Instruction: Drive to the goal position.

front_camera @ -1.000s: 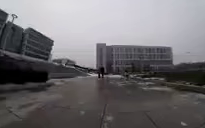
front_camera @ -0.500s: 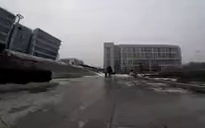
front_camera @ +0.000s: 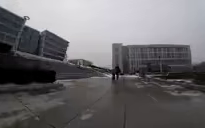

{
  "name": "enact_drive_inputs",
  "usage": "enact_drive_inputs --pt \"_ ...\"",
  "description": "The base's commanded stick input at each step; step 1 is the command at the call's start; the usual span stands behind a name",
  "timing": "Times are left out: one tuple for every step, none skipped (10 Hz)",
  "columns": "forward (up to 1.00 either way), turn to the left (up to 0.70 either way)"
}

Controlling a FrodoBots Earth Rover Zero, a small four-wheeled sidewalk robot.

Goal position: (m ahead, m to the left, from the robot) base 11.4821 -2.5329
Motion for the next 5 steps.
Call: enact_drive_inputs --pt "1.00 0.27" --pt "1.00 0.27" --pt "1.00 0.27" --pt "1.00 0.27" --pt "1.00 0.27"
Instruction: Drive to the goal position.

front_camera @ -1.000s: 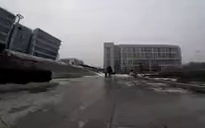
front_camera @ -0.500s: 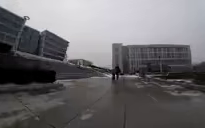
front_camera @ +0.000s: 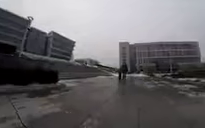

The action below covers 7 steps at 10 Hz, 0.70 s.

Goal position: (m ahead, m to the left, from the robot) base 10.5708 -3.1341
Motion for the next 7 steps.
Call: enact_drive_inputs --pt "1.00 0.27" --pt "1.00 0.27" --pt "1.00 0.27" --pt "1.00 0.27" --pt "1.00 0.27" --pt "1.00 0.27" --pt "1.00 0.27"
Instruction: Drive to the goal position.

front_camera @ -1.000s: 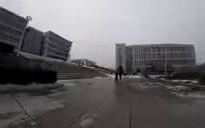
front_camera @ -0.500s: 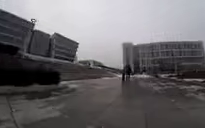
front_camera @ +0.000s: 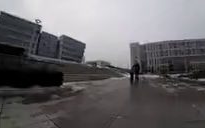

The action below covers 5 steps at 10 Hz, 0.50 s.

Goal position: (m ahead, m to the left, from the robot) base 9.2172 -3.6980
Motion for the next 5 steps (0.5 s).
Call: enact_drive_inputs --pt "1.00 0.27" --pt "1.00 0.27" --pt "1.00 0.27" --pt "1.00 0.15" --pt "1.00 0.00"
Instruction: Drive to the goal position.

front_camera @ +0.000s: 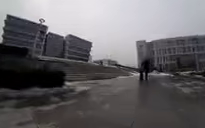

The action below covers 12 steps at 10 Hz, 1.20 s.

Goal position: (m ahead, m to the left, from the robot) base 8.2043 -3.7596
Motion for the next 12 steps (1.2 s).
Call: enact_drive_inputs --pt "1.00 0.00" --pt "1.00 0.00" --pt "1.00 0.00" --pt "1.00 0.00" --pt "1.00 0.00" --pt "1.00 0.00" --pt "1.00 0.00" --pt "1.00 0.00" --pt "1.00 0.00" --pt "1.00 0.00" --pt "1.00 0.00" --pt "1.00 0.00"
